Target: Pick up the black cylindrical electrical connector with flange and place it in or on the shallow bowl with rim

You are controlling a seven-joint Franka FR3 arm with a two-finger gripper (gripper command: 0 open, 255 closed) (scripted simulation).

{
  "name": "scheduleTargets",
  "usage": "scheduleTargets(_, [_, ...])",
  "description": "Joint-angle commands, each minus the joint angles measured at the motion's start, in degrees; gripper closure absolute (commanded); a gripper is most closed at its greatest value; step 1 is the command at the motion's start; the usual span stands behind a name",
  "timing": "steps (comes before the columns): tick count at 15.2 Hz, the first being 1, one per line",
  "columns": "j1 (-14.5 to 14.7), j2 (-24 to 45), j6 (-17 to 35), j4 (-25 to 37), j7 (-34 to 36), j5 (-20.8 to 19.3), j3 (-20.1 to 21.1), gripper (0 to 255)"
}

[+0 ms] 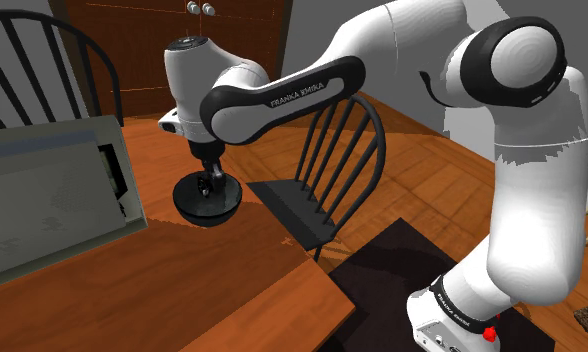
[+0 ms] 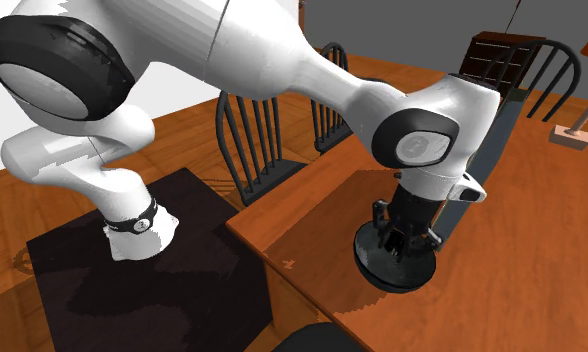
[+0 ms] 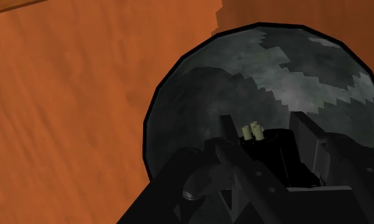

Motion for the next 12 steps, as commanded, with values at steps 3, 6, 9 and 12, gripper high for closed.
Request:
scheduleTargets(3, [0.01,0.01,0.03,-0.01,0.02,-0.01,-0.01,255])
scheduleTargets(6, [0.01,0.01,0.03,-0.01,0.02,-0.01,0.0,0])
scheduleTargets(9, [0.01,0.01,0.03,-0.01,0.02,-0.01,0.0,0])
scheduleTargets(12, [0.17,-1.95,-4.4,2.94,-1.14,1.81,1.22,0])
